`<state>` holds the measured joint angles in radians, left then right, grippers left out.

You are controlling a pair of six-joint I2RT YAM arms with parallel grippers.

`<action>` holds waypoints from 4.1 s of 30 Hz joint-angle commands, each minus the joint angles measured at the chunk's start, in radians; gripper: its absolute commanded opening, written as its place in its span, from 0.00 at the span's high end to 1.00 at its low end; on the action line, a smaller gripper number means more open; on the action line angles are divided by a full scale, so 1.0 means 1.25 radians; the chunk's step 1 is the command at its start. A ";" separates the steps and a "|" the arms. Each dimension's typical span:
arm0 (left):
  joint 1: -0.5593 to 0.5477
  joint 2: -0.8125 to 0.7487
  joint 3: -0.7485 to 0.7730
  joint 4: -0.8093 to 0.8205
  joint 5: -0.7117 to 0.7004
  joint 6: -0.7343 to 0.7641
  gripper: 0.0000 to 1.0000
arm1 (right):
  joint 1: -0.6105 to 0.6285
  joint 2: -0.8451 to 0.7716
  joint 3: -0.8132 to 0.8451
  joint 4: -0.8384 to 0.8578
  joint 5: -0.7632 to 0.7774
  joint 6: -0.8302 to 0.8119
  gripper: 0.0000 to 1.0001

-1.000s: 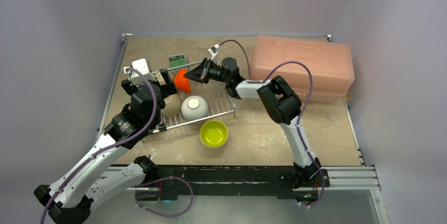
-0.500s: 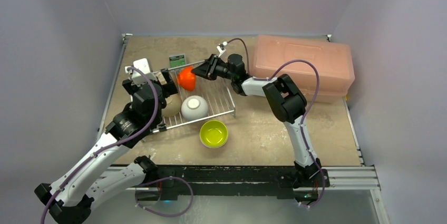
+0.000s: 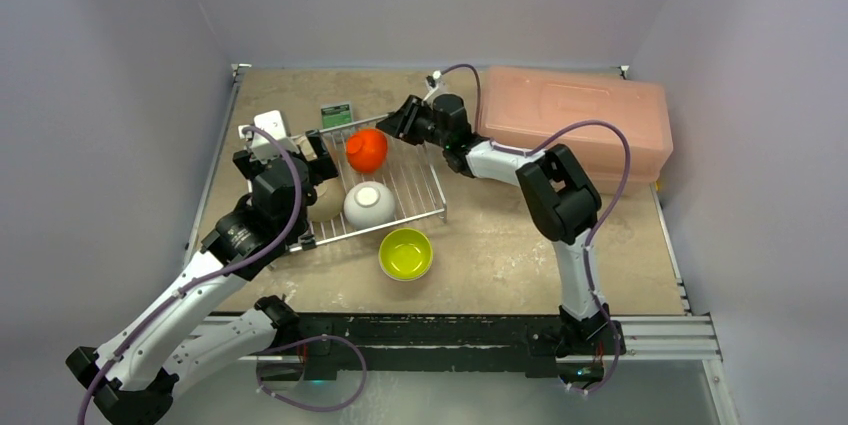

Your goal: Load the bowls into the dish rack

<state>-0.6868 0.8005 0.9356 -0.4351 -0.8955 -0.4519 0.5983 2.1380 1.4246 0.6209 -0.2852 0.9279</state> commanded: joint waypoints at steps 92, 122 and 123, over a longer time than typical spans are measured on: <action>0.001 0.022 0.050 -0.052 0.121 -0.066 0.05 | 0.111 -0.190 0.202 -0.515 0.237 -0.305 0.32; 0.002 0.097 0.027 0.060 0.391 -0.152 0.14 | 0.284 -0.591 -0.343 -0.721 0.392 -0.241 0.54; 0.002 0.099 0.027 0.061 0.387 -0.156 0.14 | 0.292 -0.585 -0.346 -0.725 0.398 -0.242 0.55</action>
<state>-0.6868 0.9367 0.9699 -0.4335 -0.3641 -0.6079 0.9264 1.4025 1.0077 -0.2569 0.1310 0.5827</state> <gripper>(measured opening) 0.856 0.481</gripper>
